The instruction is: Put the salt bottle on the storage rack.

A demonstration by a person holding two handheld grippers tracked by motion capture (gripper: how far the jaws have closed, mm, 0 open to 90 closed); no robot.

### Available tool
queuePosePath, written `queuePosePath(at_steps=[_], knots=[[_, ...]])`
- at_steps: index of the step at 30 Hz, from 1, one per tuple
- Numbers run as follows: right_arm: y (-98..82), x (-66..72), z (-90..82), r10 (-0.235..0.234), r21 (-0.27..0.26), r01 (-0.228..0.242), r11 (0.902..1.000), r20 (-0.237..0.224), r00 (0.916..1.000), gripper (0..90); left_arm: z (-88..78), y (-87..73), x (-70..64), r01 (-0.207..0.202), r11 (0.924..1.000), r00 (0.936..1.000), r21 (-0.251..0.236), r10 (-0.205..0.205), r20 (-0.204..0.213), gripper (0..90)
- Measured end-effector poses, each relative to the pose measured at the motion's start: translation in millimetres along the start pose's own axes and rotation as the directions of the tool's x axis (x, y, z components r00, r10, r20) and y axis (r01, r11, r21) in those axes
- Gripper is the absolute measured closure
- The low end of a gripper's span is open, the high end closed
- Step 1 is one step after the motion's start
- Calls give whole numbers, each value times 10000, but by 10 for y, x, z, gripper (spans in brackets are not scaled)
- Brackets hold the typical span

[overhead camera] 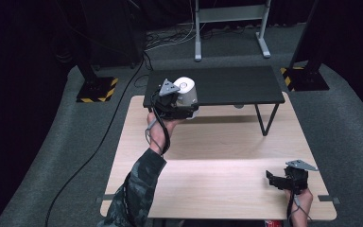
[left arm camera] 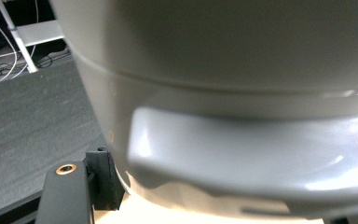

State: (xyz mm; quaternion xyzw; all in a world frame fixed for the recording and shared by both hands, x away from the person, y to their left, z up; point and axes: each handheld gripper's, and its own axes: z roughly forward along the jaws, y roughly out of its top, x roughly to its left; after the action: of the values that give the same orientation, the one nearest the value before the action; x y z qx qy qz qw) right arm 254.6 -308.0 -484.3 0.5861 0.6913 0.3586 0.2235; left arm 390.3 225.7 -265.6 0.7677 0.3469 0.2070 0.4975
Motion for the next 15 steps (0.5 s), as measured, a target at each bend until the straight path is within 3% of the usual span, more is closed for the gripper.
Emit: queuePosePath(at_steps=[6, 15], knots=[[2, -3, 1, -3, 10, 3, 10000, -11, 10000, 22, 69, 120, -14, -167, 9998, 9995, 76, 169, -284, 299], [2, -3, 2, -4, 12, 4, 10000, -14, 10000, 22, 166, 197, 43, 2, 10000, 9995, 69, 0, -318, 299]])
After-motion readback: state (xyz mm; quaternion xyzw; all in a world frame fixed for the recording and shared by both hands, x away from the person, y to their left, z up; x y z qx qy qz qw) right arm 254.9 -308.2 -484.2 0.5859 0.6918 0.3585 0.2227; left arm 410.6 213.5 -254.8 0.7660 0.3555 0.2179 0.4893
